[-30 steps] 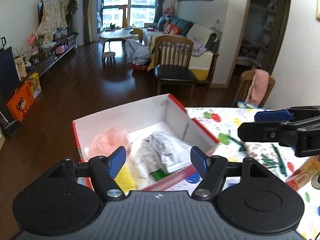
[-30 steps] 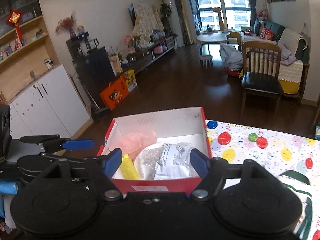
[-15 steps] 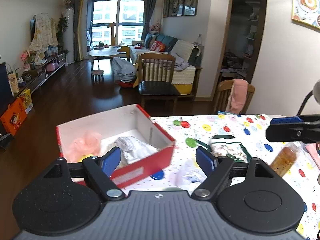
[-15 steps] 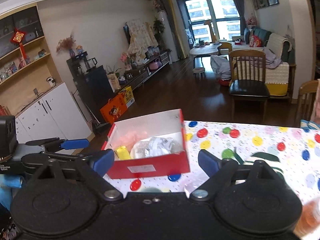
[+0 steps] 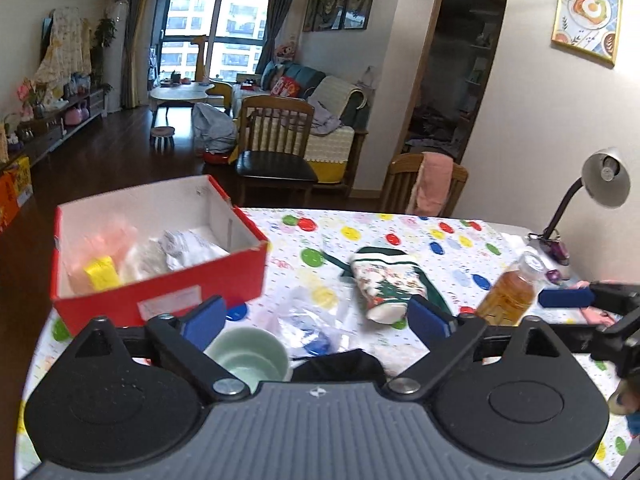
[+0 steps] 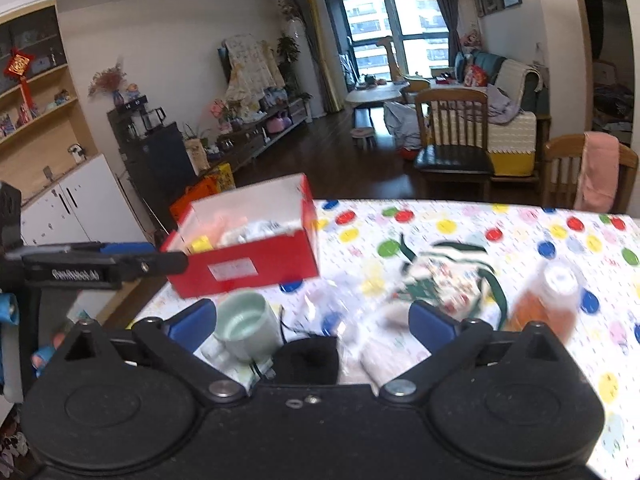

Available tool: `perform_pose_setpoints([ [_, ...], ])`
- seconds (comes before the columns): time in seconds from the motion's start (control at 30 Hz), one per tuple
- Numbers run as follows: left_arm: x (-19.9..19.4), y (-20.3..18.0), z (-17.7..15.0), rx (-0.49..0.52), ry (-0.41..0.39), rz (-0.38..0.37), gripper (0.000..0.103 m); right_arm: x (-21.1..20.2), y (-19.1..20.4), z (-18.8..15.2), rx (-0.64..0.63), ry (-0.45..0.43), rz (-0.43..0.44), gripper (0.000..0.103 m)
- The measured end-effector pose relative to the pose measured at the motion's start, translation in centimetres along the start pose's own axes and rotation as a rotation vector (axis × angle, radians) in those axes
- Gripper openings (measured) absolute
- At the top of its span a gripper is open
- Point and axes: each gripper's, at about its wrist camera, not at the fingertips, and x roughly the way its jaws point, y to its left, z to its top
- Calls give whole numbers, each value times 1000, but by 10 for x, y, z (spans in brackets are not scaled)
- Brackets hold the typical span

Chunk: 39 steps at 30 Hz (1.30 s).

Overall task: Organize soft objects
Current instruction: 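Move both tools back to the table toward the black mask and white towel, then grasp the black mask with the left tool while the right tool grasps the fluffy towel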

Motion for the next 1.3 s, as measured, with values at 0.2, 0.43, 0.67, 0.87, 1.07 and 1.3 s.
perform_pose_setpoints([
  [0.2,13,-24,-26,12,21,-24,103,-7,-19,-37,3,33,-22,103],
  [0.43,49,-49,-56,29,119,-25,103,6,-33,-69,-54,75,-71,103],
  [0.67,79,-58,-83,15,145,36,103,31,-46,-91,-72,138,-114,102],
  [0.87,101,-61,-95,36,170,73,103,55,-55,-101,-83,187,-136,100],
  [1.07,124,-60,-104,65,206,105,103,79,-61,-109,-99,237,-146,97],
  [1.3,144,-57,-114,81,238,147,103,102,-66,-111,-116,268,-154,96],
])
